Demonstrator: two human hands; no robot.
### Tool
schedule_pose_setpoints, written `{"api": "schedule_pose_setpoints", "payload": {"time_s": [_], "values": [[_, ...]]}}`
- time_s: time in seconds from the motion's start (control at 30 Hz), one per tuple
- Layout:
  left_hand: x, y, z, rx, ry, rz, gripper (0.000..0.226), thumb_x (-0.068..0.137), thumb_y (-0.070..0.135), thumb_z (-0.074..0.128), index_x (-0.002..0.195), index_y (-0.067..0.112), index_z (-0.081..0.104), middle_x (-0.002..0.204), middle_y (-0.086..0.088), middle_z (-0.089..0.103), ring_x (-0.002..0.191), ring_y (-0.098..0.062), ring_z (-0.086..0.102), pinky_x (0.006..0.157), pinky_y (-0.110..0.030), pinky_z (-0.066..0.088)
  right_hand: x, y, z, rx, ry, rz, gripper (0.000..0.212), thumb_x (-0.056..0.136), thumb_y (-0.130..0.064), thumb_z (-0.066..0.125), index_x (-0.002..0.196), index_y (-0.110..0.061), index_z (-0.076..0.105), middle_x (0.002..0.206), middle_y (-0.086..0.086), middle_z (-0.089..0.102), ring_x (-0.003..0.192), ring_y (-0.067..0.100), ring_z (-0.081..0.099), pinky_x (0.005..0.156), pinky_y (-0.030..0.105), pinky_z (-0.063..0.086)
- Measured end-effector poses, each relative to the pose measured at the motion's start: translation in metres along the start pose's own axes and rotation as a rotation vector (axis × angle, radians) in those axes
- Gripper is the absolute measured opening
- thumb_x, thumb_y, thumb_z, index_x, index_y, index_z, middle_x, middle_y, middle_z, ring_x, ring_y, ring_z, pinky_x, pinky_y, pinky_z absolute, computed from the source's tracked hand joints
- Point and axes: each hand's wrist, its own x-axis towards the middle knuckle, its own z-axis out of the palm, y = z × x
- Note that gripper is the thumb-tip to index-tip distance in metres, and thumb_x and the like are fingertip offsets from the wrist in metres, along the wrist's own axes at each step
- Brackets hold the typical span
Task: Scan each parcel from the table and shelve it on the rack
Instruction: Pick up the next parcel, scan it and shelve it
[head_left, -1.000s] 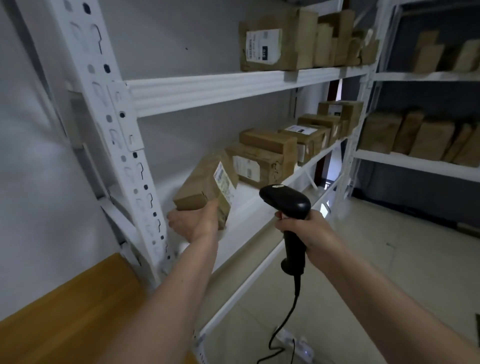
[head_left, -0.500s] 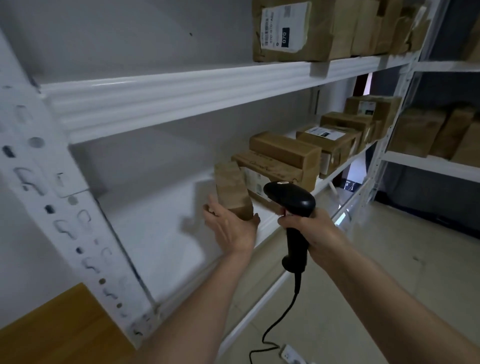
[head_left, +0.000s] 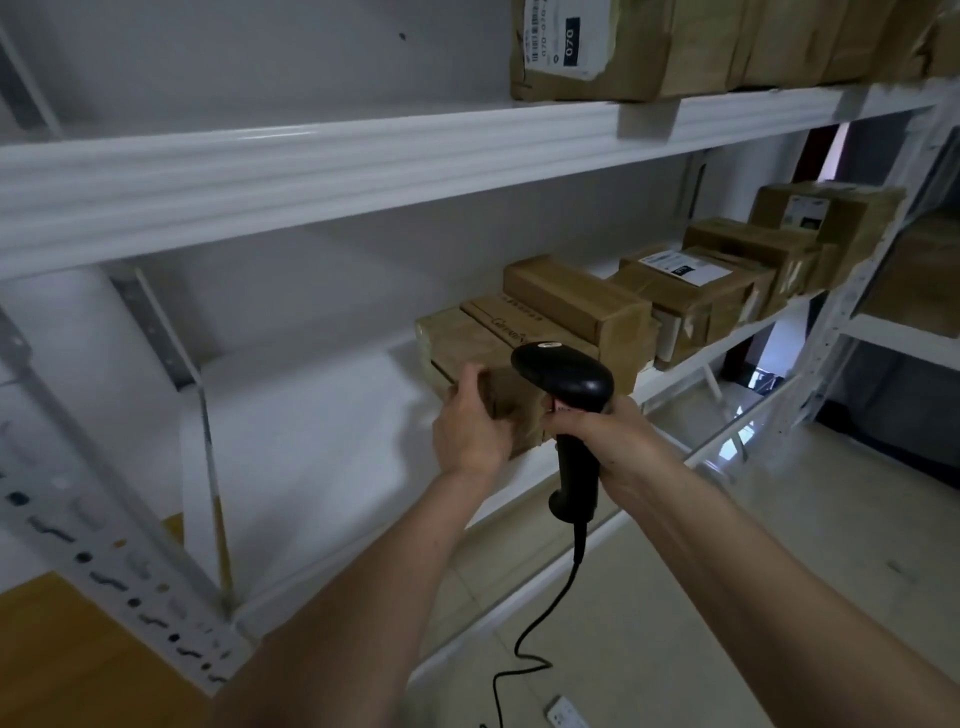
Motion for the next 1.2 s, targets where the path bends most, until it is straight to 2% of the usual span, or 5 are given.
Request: {"api": "schedule_pose_setpoints", "payload": {"time_s": [0.23,0.37,0.53,1.0,1.2], "values": [[-0.017,-0.012,-0.015,-0.137,-0.065,-0.161,0.081,0.075,0.031,0.081,0.137,0.032,0.029,0.115,0.001,0.062,0.101,-0.021,0.063,0.085,-0.039,0.054,0.005,0.002,0.005,0.013,-0.220,-0.012,0.026,0.075,0.001,0.072,0.098,-0.010,0.065,0.084,0.008,0.064,0.083,0.022,0.061,0.072,0.032,0.048],[-0.042,-0.038,-0.044,0.198,-0.173,-0.254,0.032,0.082,0.034,0.069,0.103,0.022,0.049,0.084,0.006,0.061,0.081,-0.017,0.062,0.068,-0.029,0.046,-0.003,0.014,0.027,-0.100,-0.456,0.009,0.023,0.074,0.001,0.072,0.095,-0.006,0.068,0.089,0.016,0.065,0.089,0.028,0.063,0.082,0.039,0.050],[-0.092,-0.088,-0.088,0.465,-0.603,-0.292,0.038,0.091,0.036,0.058,0.122,0.014,0.059,0.117,-0.005,0.062,0.111,-0.024,0.059,0.095,-0.037,0.047,-0.034,0.033,0.083,-0.163,-0.831,0.059,0.017,0.074,0.009,0.067,0.078,-0.006,0.071,0.084,0.023,0.065,0.079,0.031,0.062,0.074,0.041,0.047],[-0.245,-0.235,-0.315,0.503,-0.377,-0.829,0.030,0.092,0.039,0.062,0.099,0.010,0.057,0.100,-0.007,0.056,0.088,-0.023,0.055,0.074,-0.033,0.043,-0.181,0.106,0.307,-0.282,-1.209,0.134,0.013,0.074,0.003,0.076,0.080,-0.006,0.069,0.076,0.010,0.065,0.066,0.023,0.062,0.065,0.036,0.051],[-0.299,-0.309,-0.418,0.451,-0.238,-0.969,0.055,0.089,0.046,0.064,0.130,0.012,0.051,0.131,-0.006,0.053,0.114,-0.024,0.054,0.081,-0.030,0.044,-0.245,0.127,0.410,-0.313,-1.218,0.156,0.013,0.073,0.002,0.077,0.083,-0.002,0.069,0.074,0.010,0.066,0.064,0.022,0.064,0.065,0.036,0.053]]}}
